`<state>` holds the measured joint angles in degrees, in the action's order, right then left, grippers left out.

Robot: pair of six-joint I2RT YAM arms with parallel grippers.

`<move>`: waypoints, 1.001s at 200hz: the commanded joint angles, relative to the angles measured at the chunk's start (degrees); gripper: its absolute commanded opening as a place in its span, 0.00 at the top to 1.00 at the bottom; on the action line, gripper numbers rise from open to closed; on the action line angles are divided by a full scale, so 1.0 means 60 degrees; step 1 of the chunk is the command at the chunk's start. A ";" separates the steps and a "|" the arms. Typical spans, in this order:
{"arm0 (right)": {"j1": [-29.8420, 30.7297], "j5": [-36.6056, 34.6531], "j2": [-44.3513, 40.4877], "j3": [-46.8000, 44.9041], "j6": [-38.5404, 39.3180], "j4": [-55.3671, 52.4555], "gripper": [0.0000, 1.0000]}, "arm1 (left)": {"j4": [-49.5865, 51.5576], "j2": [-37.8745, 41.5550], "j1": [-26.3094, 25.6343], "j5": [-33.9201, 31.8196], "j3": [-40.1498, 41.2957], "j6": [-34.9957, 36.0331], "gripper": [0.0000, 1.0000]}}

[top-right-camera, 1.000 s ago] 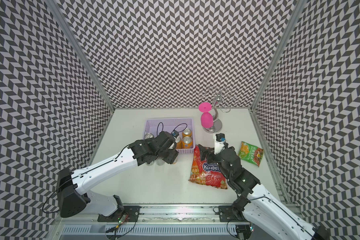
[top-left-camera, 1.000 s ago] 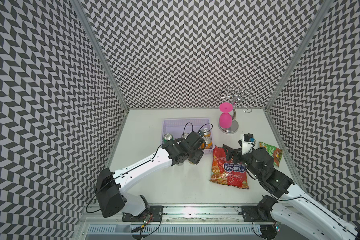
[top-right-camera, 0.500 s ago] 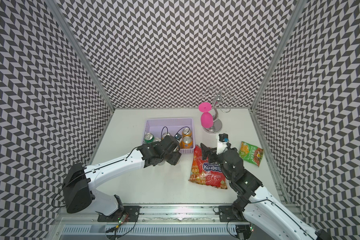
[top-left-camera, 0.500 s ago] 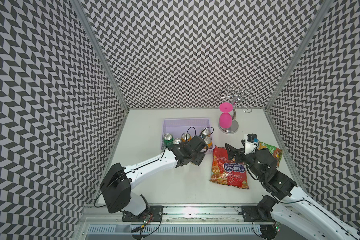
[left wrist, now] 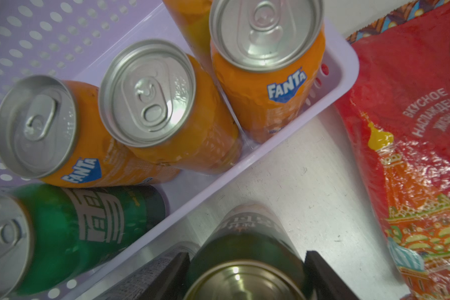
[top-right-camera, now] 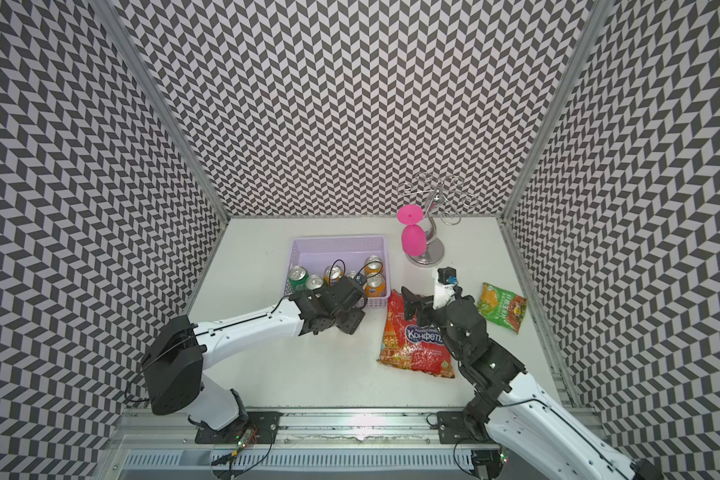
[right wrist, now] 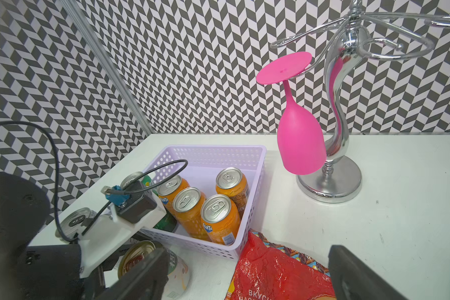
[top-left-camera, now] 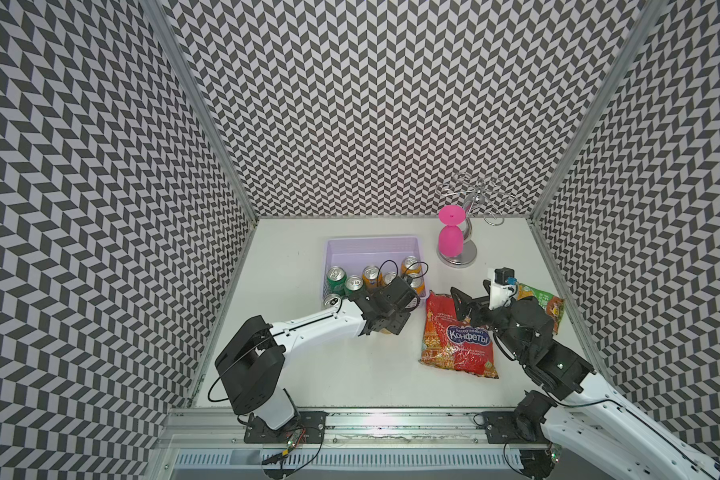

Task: Take out the drinks from the basket
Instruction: Place the drink at the center of the board.

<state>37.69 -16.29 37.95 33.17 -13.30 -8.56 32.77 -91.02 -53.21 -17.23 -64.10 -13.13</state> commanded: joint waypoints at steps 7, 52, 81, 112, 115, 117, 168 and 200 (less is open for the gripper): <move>-0.0026 -0.0128 -0.0137 -0.0006 0.0004 0.0353 0.00 | -0.0621 -0.0048 0.0077 -0.0415 0.0009 -0.0057 0.33; -0.0027 -0.0076 0.0016 -0.0059 0.0134 0.0409 0.00 | -0.0571 -0.0056 0.0134 -0.0438 0.0019 -0.0071 0.28; -0.0027 -0.0068 0.0118 -0.0013 0.0290 0.0432 0.00 | -0.0498 0.0048 0.0165 -0.0379 -0.0080 0.0001 0.24; -0.0027 0.0126 0.0246 0.0064 0.0554 0.0455 0.00 | -0.0287 0.0233 0.0191 -0.0369 -0.0229 0.0004 0.20; -0.0027 0.0151 0.0271 0.0067 0.0590 0.0455 0.00 | -0.0267 0.0257 0.0196 -0.0364 -0.0241 0.0005 0.19; -0.0027 0.0174 0.0282 0.0086 0.0601 0.0455 0.00 | -0.0256 0.0280 0.0185 -0.0361 -0.0252 0.0005 0.18; -0.0018 0.0562 0.0971 0.0501 0.0890 0.0277 0.00 | -0.0014 0.1105 0.0340 0.0000 -0.0645 0.0138 0.13; -0.0027 0.0929 0.1509 0.0770 0.0996 0.0298 0.00 | 0.0016 0.1724 0.0572 0.0349 -0.0871 0.0284 0.11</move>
<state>37.69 -13.13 45.36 35.11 -8.56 -8.80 32.25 -84.23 -50.89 -17.17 -67.11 -12.60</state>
